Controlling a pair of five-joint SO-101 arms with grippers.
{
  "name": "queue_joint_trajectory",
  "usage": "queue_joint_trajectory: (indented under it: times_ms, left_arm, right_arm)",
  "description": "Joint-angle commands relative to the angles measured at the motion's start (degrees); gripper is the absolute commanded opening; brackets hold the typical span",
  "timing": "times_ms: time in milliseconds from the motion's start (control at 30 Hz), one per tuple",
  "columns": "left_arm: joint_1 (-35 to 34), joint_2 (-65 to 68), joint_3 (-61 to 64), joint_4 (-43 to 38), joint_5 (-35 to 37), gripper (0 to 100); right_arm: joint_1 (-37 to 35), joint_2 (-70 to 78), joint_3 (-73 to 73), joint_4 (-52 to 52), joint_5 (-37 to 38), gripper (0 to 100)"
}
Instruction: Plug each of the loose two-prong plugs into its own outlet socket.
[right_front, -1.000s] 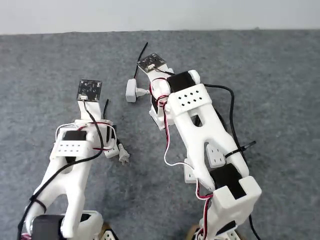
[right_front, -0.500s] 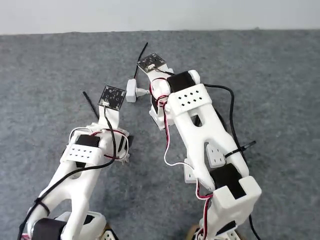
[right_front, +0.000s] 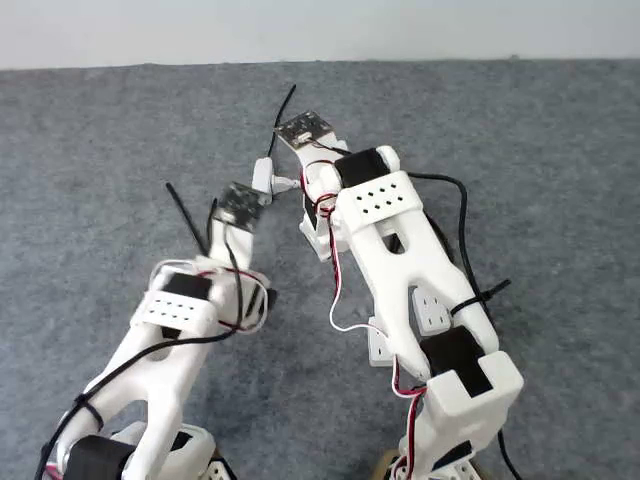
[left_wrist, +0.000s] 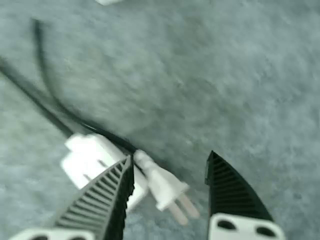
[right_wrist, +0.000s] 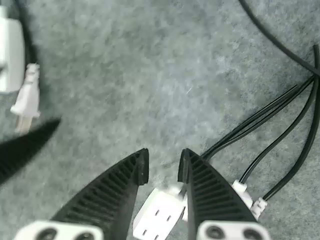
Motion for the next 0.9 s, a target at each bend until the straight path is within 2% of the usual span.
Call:
queue_joint_trajectory:
  times_ms: [0,133,433,867]
  left_arm:
    - [2.37,-1.23,-0.04,-1.49,-0.88,23]
    - [2.29,3.87,-2.95,-0.62,-0.88,23]
    - [-5.45,19.6,-17.8,11.78,-0.88,23]
    - [-4.31,20.13,-18.24,12.57,-0.62,23]
  right_arm:
    - [1.45,-3.21,-0.53,-1.63,0.79,12.2]
    - [1.89,-3.47,-0.44,-1.63,0.79,12.2]
    - [1.89,-3.03,-0.44,-1.8,0.79,12.2]
    - [1.89,-3.03,-0.35,-2.15,0.79,12.2]
